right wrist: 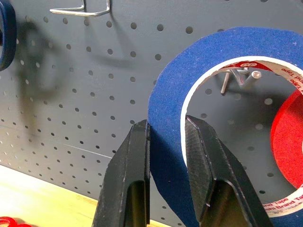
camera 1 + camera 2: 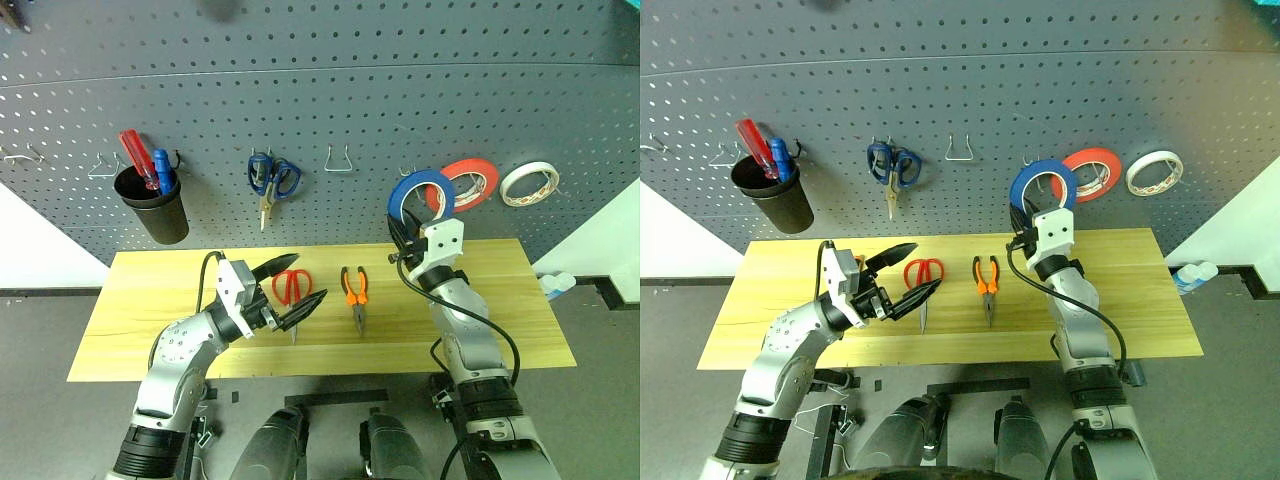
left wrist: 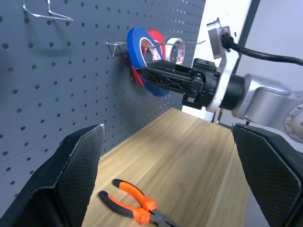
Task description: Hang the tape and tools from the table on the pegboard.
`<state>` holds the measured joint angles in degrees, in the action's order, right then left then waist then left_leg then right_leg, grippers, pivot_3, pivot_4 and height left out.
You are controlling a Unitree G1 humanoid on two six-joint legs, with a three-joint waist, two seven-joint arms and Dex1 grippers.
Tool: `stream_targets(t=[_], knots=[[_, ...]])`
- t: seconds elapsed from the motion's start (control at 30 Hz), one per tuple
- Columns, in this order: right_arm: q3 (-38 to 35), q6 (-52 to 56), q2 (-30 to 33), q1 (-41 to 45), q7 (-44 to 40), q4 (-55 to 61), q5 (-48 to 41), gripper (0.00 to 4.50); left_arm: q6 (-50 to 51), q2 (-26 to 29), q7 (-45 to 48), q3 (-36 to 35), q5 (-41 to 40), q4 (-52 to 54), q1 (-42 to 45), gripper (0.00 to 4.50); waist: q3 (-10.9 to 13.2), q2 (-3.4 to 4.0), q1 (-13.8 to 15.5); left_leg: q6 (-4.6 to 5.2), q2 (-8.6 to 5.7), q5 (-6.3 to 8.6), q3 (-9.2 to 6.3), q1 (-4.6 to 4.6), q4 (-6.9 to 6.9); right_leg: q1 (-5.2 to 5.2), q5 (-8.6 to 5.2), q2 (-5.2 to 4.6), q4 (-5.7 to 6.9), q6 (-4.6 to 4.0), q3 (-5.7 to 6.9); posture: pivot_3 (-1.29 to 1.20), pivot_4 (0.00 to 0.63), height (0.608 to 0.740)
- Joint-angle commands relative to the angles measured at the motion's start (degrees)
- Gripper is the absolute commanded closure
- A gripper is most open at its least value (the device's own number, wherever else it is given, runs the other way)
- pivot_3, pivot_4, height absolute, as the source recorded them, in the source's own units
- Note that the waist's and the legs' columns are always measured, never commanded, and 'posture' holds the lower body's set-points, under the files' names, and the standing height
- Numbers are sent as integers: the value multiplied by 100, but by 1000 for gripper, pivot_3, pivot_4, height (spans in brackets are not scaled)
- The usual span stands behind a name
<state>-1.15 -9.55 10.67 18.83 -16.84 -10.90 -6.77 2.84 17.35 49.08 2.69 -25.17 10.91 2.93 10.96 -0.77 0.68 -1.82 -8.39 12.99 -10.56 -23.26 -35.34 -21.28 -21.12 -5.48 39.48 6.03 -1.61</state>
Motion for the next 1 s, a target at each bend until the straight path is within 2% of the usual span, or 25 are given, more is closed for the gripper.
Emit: stream_targets(t=[0.03,0.7,1.0], knots=[[-110,-246,49,170,-12,-65,13,3810,-202,-5,-30,-5,14,240,-26,0,0,0,3,0,0,0,0,0,0,0,0,0,0,0,0,114,168,740],[-276,-894,134,969,-16,-1594,73,3818,-605,-131,-240,55,106,483,-163,0,0,0,4,1,0,0,0,0,-10,5,0,1,6,0,0,121,176,740],[-276,-514,88,1076,102,-1686,80,3819,-596,-101,-272,88,95,472,-196,0,0,0,4,1,0,-1,-1,0,-16,6,1,1,10,-1,-1,121,177,740]])
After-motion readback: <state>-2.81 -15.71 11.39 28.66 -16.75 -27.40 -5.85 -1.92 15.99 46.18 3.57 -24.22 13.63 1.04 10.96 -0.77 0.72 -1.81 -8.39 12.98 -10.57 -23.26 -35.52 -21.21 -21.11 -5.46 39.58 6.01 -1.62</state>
